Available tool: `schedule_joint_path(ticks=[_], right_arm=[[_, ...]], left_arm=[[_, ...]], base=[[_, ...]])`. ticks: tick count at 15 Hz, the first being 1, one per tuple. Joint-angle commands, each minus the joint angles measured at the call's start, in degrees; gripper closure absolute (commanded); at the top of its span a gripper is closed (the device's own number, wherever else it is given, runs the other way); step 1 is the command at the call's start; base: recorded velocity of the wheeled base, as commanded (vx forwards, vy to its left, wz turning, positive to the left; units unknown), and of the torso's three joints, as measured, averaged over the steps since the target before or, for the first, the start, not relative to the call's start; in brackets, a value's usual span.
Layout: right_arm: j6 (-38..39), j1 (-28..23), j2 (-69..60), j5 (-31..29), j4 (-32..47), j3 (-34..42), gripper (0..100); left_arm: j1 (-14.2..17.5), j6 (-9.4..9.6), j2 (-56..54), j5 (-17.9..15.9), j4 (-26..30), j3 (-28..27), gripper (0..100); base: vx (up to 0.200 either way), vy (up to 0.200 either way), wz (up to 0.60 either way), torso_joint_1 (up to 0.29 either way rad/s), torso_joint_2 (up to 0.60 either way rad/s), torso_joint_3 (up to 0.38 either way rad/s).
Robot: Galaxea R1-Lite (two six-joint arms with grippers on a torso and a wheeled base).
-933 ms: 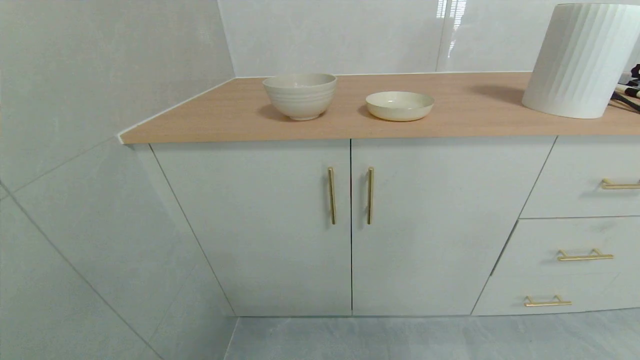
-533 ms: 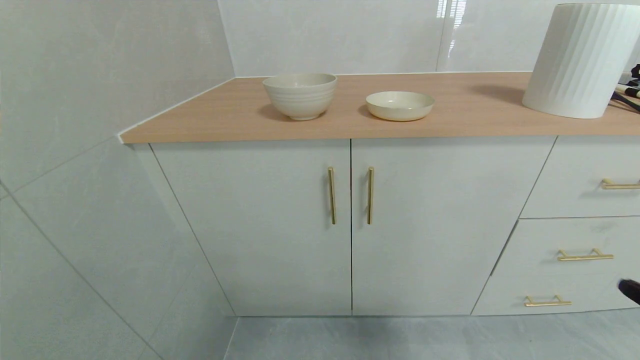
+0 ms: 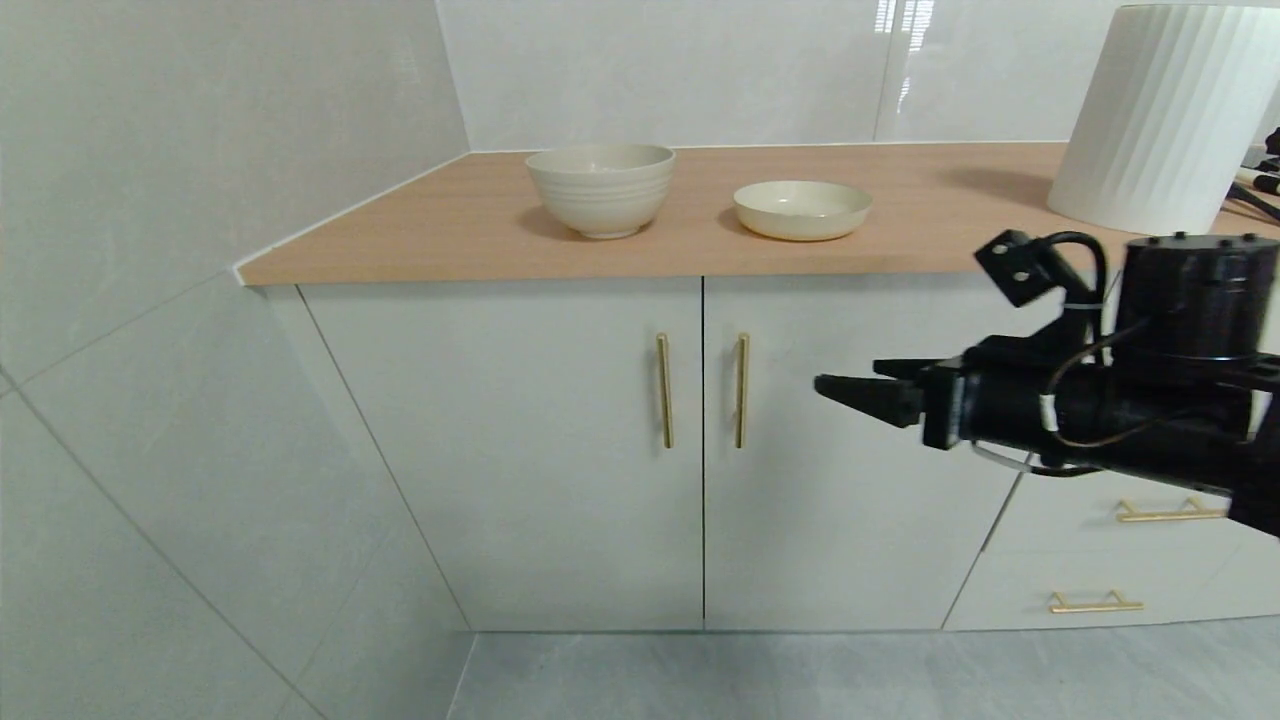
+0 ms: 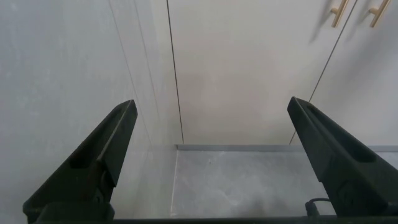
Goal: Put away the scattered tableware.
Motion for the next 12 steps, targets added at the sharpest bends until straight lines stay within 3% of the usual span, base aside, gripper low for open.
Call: schedule_joint_path(ticks=[1, 6, 10, 12], right_arm=[[1.6, 3.7, 12.5, 0.0, -1.6, -7.2, 0], [8.8, 4.6, 19.3, -0.8, -8.9, -11.2, 0], [11.2, 4.6, 26.0, -8.4, -9.6, -17.5, 0], [11.3, 4.6, 27.9, -9.1, -11.1, -18.3, 0]], left_arm=[[0.0, -0.01, 0.0, 0.0, 0.0, 0.0, 0], [0.0, -0.01, 0.0, 0.0, 0.0, 0.0, 0], [0.0, -0.01, 0.0, 0.0, 0.0, 0.0, 0], [0.0, -0.01, 0.0, 0.0, 0.0, 0.0, 0]], base=[[0.000, 0.000, 0.00, 0.000, 0.00, 0.000], [0.000, 0.000, 0.00, 0.000, 0.00, 0.000], [0.000, 0.000, 0.00, 0.000, 0.00, 0.000], [0.000, 0.000, 0.00, 0.000, 0.00, 0.000]])
